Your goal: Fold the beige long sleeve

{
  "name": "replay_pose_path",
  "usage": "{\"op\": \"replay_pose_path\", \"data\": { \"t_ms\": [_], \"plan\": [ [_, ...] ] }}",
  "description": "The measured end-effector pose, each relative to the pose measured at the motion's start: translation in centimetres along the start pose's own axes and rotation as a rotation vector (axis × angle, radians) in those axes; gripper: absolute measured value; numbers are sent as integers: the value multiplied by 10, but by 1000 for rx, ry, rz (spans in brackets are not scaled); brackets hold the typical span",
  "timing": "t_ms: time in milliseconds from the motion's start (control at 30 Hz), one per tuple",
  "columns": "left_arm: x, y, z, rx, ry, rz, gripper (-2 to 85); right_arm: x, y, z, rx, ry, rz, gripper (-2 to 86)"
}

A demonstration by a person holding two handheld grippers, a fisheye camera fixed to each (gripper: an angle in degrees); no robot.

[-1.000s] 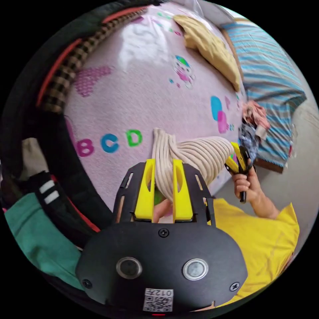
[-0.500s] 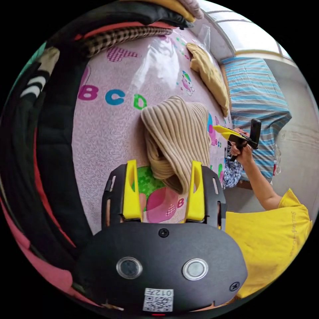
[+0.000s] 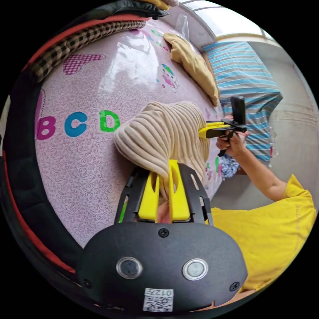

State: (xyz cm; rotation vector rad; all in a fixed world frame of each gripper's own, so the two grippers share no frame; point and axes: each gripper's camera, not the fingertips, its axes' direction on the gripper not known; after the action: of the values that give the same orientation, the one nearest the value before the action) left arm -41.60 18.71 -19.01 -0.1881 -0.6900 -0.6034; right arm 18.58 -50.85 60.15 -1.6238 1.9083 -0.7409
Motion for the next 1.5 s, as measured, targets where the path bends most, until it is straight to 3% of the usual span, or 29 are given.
{"op": "replay_pose_path", "data": {
  "t_ms": [100, 267, 333, 433, 633, 1000, 1233, 1500],
  "plan": [
    [8, 24, -36, 44, 181, 42, 78, 2, 16, -19, 75, -174, 24, 11],
    [66, 73, -98, 118, 440, 299, 74, -9, 58, -38, 278, -463, -34, 2],
    [89, 86, -119, 131, 501, 361, 73, -15, 67, -39, 355, -559, -64, 1],
    [135, 106, -159, 174, 453, 454, 73, -39, 68, -39, 413, -613, -136, 0],
    [205, 126, -245, 276, 243, 452, 73, -93, -1, -42, 427, -574, -289, 0],
    [265, 81, -452, 490, 192, 359, 74, -170, -259, -48, 441, -609, -494, 2],
    [240, 2, -534, 501, 243, 167, 78, -191, -445, -27, 406, -498, -403, 15],
    [139, -52, -550, 575, 289, -184, 120, -195, -632, 41, 413, -63, -109, 103]
  ]
}}
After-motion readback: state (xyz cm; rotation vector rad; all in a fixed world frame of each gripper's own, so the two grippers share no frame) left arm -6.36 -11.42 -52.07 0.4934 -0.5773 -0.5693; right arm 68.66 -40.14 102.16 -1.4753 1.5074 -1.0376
